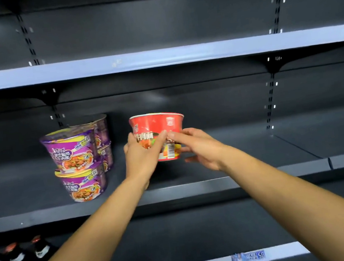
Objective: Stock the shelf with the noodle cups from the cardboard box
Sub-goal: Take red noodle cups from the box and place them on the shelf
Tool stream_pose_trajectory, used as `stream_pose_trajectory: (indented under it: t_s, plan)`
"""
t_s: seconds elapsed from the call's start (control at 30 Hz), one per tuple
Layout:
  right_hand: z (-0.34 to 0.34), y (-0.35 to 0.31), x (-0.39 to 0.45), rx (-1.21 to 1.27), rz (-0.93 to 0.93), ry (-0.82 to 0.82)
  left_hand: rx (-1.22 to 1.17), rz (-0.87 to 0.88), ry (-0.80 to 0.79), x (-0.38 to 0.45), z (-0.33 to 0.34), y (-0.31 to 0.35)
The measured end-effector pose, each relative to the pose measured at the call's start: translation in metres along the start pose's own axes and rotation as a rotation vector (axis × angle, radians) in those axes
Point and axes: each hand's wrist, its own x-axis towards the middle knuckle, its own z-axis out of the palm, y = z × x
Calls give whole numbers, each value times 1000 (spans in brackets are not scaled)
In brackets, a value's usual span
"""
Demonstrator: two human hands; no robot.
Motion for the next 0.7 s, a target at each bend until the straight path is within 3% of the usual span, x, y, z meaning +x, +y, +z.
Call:
stream_pose_trajectory:
  t_s: [0.07,0.23,0.7]
  plan:
    - [10,2,7,81,-42,-23,26,86,9,-3,0,3]
    - [13,18,28,298,-80,39,-37,94,33,6,-18,-12]
    - [52,73,76,355,75,50,165,-21,-159,17,-52,-85]
